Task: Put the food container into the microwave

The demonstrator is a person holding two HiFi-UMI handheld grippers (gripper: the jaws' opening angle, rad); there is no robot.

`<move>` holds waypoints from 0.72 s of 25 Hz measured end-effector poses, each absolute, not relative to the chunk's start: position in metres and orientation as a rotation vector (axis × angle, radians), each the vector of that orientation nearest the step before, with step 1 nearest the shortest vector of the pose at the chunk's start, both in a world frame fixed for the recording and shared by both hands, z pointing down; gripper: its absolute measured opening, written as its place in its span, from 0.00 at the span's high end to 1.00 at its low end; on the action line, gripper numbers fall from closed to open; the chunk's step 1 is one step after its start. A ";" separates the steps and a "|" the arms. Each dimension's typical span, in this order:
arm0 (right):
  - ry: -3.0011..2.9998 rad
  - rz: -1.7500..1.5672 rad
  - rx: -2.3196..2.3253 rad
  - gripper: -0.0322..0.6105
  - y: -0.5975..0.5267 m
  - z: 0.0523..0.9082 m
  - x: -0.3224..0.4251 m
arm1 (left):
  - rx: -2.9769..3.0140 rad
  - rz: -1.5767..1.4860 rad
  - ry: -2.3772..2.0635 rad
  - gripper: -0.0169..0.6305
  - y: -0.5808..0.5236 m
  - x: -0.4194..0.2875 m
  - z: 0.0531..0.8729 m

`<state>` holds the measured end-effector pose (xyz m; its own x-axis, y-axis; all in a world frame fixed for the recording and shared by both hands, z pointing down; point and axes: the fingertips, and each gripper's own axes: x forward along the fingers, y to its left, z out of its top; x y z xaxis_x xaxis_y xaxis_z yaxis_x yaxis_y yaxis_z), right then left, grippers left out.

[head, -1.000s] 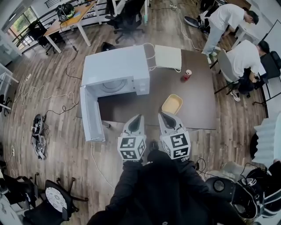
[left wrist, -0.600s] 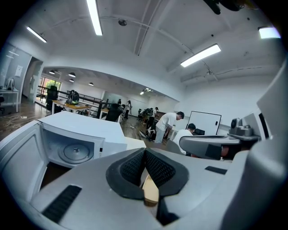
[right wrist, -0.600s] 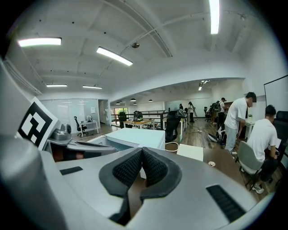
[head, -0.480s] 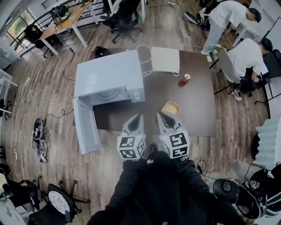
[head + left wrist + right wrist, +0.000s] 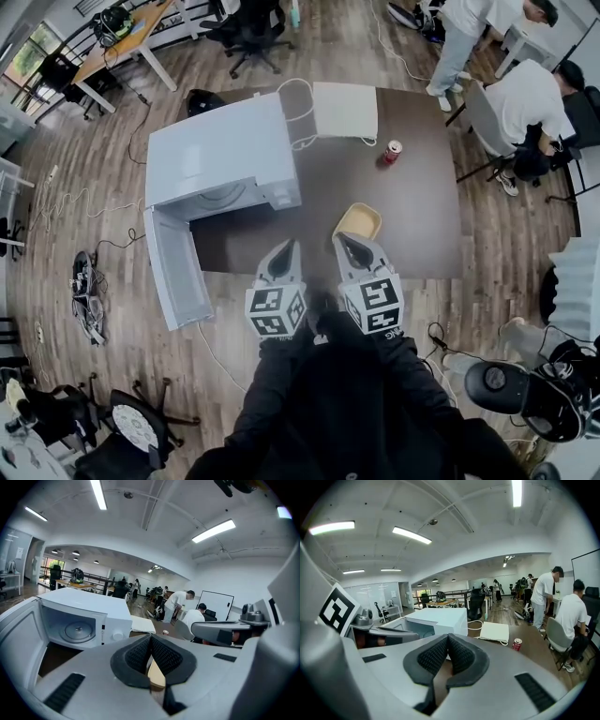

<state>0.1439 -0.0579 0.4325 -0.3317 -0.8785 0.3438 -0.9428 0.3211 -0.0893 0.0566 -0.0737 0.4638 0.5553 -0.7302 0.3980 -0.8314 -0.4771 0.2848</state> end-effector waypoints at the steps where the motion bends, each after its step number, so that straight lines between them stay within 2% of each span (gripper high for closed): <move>1: -2.348 0.411 1.661 0.91 -0.058 0.436 0.145 | 2.347 0.313 -1.257 0.92 -0.074 0.057 0.467; 18: -2.128 0.593 1.681 0.91 -0.066 0.524 0.167 | 2.249 0.446 -1.171 0.92 -0.090 0.053 0.543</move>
